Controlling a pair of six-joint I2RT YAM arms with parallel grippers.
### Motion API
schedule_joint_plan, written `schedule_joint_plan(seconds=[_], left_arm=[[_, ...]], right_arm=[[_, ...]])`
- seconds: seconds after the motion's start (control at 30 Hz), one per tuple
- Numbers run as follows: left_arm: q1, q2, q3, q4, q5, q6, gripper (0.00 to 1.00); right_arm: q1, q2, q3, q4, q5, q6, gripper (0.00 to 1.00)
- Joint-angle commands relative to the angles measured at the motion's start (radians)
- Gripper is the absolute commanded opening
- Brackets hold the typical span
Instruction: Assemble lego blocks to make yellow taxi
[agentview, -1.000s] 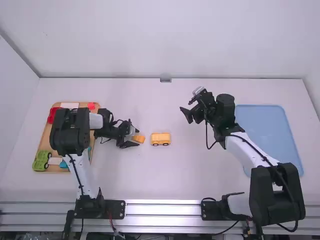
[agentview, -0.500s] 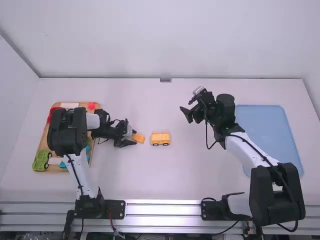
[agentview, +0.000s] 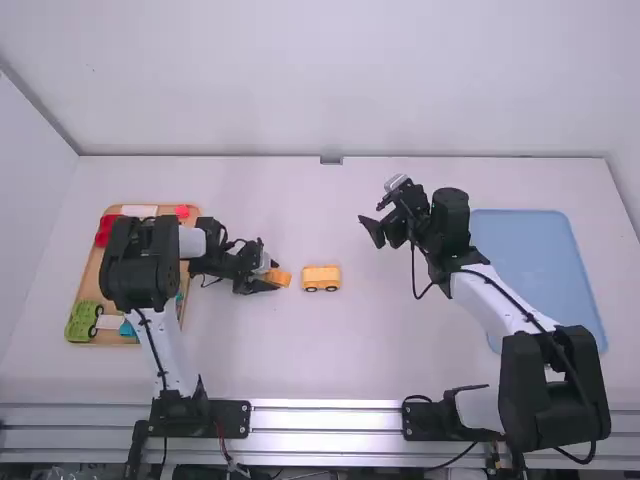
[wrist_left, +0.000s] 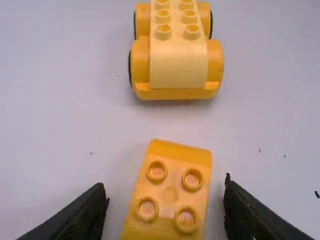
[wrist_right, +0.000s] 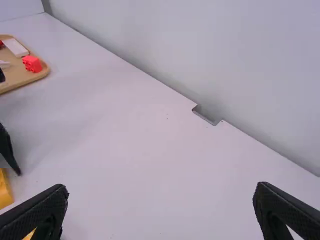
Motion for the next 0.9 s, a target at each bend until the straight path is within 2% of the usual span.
schedule_joint_plan(seconds=[0.0, 0.5, 0.63, 0.8, 0.83, 0.87], left_arm=[[0.025, 0.013, -0.013, -0.010, -0.060, -0.026, 0.55], [-0.015, 0.013, -0.014, -0.007, -0.036, -0.003, 0.52], [-0.014, 0.013, -0.014, -0.008, -0.054, -0.003, 0.39], [-0.010, 0.004, 0.002, -0.042, -0.044, -0.009, 0.32], [-0.008, -0.006, 0.014, -0.075, -0.031, -0.017, 0.27], [-0.003, -0.031, 0.035, -0.142, -0.007, -0.015, 0.20]], right_arm=[[0.001, 0.001, -0.002, 0.001, -0.009, -0.001, 0.99], [0.001, 0.001, -0.002, 0.001, -0.009, -0.001, 0.99], [0.002, 0.001, -0.002, -0.001, -0.009, -0.001, 0.99], [0.001, 0.001, -0.002, -0.003, -0.008, -0.001, 0.99], [0.001, 0.001, -0.002, -0.019, -0.014, -0.009, 0.99], [0.000, 0.001, -0.002, -0.059, -0.055, -0.101, 0.99]])
